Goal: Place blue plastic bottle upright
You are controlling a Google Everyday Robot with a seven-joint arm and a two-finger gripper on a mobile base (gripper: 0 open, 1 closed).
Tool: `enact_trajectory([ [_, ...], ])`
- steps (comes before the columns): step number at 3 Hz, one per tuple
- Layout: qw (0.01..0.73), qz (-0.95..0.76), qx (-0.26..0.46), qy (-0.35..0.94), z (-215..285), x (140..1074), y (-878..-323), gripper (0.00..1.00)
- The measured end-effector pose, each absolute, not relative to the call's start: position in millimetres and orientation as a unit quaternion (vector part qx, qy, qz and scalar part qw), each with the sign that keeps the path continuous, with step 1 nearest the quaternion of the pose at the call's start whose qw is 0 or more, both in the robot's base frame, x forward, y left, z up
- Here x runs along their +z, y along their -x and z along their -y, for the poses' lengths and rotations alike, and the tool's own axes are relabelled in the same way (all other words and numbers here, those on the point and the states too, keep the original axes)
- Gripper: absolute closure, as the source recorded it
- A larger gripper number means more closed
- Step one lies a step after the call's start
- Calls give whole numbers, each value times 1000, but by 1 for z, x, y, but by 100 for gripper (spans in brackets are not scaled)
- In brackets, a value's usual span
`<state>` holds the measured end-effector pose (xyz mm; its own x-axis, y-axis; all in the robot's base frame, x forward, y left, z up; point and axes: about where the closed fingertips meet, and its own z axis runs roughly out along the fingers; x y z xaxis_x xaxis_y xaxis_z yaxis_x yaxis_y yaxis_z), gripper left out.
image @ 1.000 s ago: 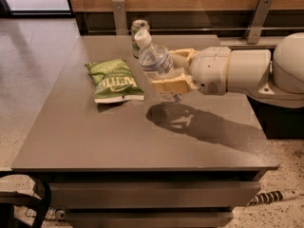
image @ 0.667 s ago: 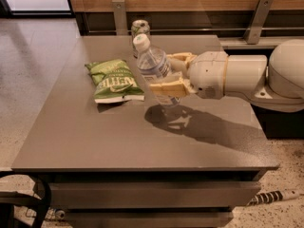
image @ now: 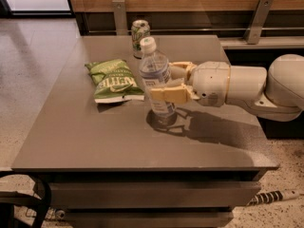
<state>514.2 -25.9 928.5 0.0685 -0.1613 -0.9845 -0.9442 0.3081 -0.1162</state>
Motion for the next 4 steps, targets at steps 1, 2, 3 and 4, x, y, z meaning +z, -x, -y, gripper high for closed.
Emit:
enact_trajectory([
  [1,563,-575,391,447,21,924,-508,100],
  [2,572,-569,405,430,17,923,-500,100],
  [3,578,-577,407,409,17,914,-493,100],
  [4,577,-596,402,388,19,902,-490,100],
])
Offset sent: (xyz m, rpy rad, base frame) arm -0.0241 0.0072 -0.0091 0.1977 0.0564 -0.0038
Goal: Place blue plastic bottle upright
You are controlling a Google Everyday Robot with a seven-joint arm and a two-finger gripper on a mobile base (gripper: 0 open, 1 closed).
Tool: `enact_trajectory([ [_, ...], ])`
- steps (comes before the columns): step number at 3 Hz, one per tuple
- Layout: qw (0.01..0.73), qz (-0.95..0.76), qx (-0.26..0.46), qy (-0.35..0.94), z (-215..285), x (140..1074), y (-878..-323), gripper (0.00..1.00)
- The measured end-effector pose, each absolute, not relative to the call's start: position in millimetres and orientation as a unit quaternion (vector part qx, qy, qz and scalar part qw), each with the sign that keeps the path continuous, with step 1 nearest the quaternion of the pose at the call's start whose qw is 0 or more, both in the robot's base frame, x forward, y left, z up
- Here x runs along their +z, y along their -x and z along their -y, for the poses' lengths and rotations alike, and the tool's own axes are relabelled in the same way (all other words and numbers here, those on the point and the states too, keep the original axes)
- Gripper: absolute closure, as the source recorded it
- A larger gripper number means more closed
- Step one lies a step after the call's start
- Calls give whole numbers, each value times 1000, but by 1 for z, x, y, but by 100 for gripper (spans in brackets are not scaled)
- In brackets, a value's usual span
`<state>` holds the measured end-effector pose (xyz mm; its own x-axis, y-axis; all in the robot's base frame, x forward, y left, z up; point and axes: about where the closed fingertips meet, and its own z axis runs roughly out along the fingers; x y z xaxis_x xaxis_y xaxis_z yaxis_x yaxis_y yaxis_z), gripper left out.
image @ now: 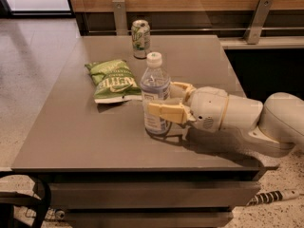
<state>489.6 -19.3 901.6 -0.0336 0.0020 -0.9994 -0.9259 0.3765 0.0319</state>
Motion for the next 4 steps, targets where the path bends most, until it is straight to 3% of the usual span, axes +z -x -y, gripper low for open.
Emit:
enact_trajectory([
  [4,572,-614,399,369,20,893,-494,100],
])
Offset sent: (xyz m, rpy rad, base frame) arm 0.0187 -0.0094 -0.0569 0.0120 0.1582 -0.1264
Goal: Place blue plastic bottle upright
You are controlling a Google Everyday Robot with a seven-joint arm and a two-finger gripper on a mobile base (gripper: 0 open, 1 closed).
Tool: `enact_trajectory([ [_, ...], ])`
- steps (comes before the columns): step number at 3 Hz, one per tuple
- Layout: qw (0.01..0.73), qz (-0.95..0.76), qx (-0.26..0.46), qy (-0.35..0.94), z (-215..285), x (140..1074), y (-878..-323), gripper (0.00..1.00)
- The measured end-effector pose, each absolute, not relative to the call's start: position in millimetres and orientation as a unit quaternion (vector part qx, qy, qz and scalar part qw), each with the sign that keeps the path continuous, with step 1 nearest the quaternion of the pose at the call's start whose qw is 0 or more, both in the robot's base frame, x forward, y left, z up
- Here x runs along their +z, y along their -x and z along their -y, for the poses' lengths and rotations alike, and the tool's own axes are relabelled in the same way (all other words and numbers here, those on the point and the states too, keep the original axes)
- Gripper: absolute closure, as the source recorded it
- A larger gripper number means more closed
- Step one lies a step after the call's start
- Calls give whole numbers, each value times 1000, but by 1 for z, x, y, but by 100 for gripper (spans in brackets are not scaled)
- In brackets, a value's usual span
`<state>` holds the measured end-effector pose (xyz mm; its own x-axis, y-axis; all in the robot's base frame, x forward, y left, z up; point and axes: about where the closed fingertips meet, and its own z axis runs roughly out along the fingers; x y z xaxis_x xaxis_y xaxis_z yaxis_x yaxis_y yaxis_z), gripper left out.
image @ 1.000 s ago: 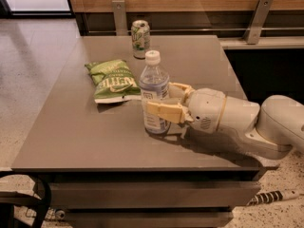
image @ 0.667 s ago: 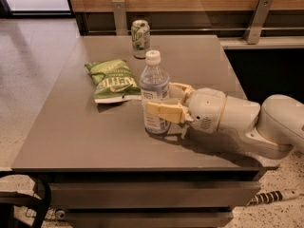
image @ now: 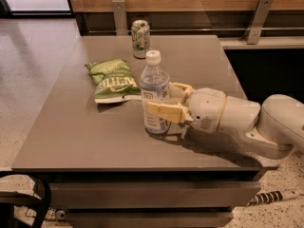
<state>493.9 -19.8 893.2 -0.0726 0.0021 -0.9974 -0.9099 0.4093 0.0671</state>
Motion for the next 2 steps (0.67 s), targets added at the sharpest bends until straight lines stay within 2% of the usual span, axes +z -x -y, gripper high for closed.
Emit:
enact_trajectory([
  [2,571,-618,394,369,20,892,-493,100],
])
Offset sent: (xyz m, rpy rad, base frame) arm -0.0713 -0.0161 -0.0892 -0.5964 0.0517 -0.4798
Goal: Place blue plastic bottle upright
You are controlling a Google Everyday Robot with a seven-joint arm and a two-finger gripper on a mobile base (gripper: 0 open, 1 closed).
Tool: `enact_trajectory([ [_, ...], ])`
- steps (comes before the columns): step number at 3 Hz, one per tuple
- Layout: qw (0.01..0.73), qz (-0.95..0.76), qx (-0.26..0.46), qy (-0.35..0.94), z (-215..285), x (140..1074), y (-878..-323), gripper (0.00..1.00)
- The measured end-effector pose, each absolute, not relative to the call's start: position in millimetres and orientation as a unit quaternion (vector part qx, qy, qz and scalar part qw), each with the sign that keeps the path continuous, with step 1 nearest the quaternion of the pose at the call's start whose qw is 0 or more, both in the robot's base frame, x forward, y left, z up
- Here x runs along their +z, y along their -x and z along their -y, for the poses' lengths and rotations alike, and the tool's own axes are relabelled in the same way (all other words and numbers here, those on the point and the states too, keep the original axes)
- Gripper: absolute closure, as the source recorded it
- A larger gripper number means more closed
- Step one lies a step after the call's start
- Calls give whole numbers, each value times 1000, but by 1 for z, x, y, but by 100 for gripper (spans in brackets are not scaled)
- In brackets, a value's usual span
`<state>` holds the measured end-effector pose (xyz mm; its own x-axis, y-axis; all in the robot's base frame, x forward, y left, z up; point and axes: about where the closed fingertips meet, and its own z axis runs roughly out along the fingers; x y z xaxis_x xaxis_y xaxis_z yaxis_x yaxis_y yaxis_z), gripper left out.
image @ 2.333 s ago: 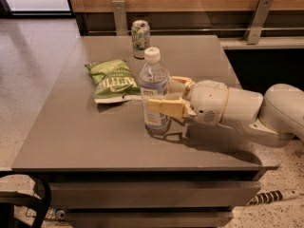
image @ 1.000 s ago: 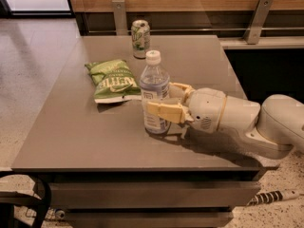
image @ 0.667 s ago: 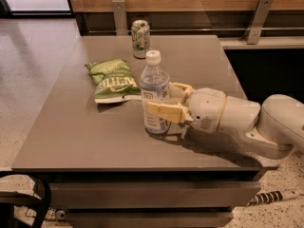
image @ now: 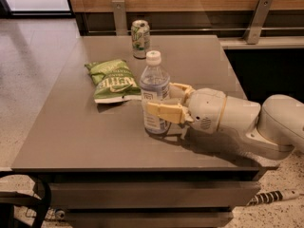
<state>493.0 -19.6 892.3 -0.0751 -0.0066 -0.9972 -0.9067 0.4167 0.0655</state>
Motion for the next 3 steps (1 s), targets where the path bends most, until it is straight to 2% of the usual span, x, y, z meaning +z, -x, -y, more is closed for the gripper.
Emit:
enact_trajectory([
  [1,571,-618,394,369,19,892,-493,87],
  [3,571,-618,394,369,19,893,-493,39],
])
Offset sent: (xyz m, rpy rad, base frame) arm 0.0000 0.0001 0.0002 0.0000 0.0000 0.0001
